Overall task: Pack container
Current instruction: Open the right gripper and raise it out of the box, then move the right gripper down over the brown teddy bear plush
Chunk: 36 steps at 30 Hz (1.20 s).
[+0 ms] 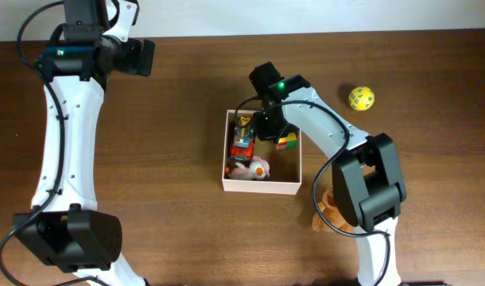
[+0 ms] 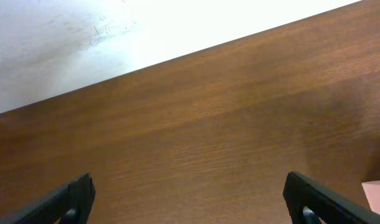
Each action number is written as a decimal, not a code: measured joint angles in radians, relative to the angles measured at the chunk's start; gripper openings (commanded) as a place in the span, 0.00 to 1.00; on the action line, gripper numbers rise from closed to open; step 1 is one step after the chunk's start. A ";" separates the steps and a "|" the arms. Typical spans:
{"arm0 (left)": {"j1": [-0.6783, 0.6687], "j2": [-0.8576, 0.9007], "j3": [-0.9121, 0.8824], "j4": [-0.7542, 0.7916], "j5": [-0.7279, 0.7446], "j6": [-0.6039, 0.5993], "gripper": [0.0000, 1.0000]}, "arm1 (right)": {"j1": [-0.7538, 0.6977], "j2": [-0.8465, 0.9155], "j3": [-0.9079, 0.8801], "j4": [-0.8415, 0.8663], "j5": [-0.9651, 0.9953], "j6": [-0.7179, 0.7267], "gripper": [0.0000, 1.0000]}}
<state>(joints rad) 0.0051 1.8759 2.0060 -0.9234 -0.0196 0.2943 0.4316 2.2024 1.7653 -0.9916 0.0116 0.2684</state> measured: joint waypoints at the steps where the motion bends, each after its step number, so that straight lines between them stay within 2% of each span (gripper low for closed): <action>1: 0.000 0.000 0.000 0.000 0.000 0.000 0.99 | -0.002 0.000 0.000 0.000 0.000 0.000 0.08; 5: 0.000 0.000 0.000 0.000 0.000 0.000 0.99 | -0.003 0.000 0.000 0.000 0.003 0.001 0.09; 9: 0.000 0.000 0.000 0.000 0.000 0.000 0.99 | -0.003 0.000 0.001 0.000 0.004 -0.005 0.27; 15: 0.000 0.000 0.000 0.000 0.000 0.000 0.99 | -0.003 0.007 0.099 -0.054 0.007 -0.024 0.42; 24: 0.000 0.000 0.000 0.000 0.000 0.000 0.99 | -0.003 0.008 0.410 -0.218 0.010 -0.042 0.44; 30: 0.000 0.000 0.000 0.000 0.000 0.000 0.99 | -0.034 0.007 0.581 -0.451 0.055 -0.044 0.45; 36: 0.000 0.000 0.000 0.000 0.000 0.000 0.99 | -0.169 0.007 0.655 -0.630 0.080 -0.040 0.56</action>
<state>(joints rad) 0.0051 1.8759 2.0060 -0.9234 -0.0196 0.2943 0.2623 2.2097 2.4203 -1.6215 0.0921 0.2279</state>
